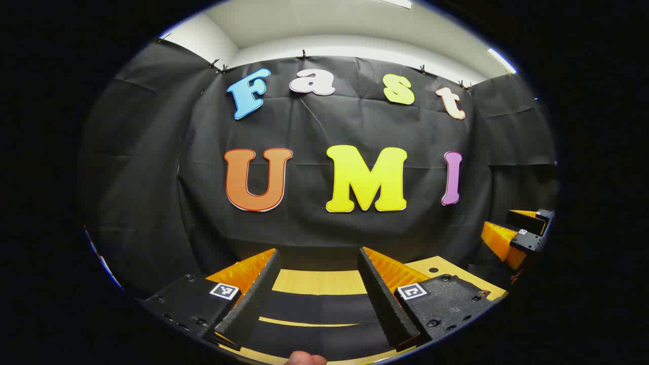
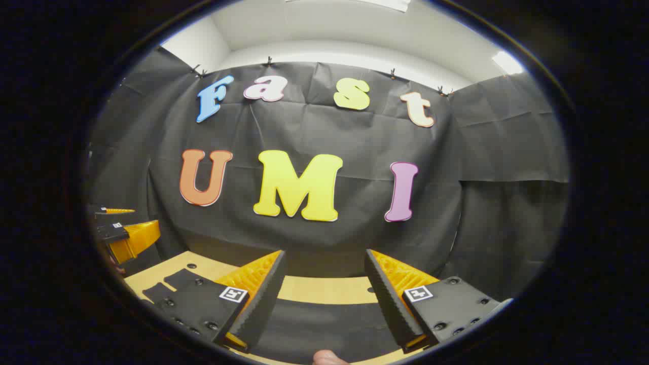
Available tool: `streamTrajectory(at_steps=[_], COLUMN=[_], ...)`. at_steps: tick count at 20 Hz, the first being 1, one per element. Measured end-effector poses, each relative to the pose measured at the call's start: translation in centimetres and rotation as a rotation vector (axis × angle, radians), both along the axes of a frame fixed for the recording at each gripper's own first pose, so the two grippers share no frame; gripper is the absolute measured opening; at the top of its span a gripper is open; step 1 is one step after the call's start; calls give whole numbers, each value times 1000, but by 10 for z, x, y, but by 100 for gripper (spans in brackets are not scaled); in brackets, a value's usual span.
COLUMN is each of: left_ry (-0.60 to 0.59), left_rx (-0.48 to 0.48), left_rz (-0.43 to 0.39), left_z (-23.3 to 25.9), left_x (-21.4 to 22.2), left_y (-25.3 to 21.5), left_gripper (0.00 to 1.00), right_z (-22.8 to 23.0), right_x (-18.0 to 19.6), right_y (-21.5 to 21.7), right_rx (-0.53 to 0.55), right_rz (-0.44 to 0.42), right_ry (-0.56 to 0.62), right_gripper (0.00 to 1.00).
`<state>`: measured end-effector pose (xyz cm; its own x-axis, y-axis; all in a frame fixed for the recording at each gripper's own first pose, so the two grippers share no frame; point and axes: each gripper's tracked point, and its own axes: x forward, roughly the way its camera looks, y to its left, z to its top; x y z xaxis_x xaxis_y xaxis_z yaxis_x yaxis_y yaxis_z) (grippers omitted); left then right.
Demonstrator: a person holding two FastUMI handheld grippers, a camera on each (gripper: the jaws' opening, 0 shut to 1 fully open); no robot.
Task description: Grasp the waist and the cuffs of the jeans and fold them to make the two legs overlap; first hold the waist and fold one-third of the jeans toward the cuffs, then hold the cuffs and fold the remaining one-third in the same direction to finish folding.
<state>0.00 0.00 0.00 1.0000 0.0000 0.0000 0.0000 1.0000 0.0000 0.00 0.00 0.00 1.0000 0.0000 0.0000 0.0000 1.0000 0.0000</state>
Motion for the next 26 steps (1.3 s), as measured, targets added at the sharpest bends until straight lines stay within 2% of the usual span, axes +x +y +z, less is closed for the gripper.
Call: streamTrajectory(at_steps=[5,8,14,15,20,21,22,23,26], left_ry=[3,7,6,7,13,23,33,51,123], left_rx=[-4,-9,-4,-4,-1,-8,-24,-44,-77], left_rz=[6,11,10,9,9,15,22,39,135], left_z=[0,-3,-2,-3,-6,-9,-13,-21,-52], left_x=[0,2,5,6,11,13,15,17,12], left_y=[-4,-4,-5,-5,-3,1,6,15,62], left_gripper=[100,97,98,100,98,100,99,97,98], right_z=[-1,-2,-1,-1,-8,-12,-18,-25,-54], right_x=[1,3,5,5,15,17,18,19,23], right_y=[-5,-8,-16,-18,-28,-35,-47,-61,-115], right_rx=[-2,5,10,12,33,36,41,47,53], right_rz=[4,3,-9,-11,-17,-28,-41,-58,-127], right_ry=[1,7,3,3,30,45,60,81,157], right_gripper=[94,94,94,94,94,94,98,96,94])
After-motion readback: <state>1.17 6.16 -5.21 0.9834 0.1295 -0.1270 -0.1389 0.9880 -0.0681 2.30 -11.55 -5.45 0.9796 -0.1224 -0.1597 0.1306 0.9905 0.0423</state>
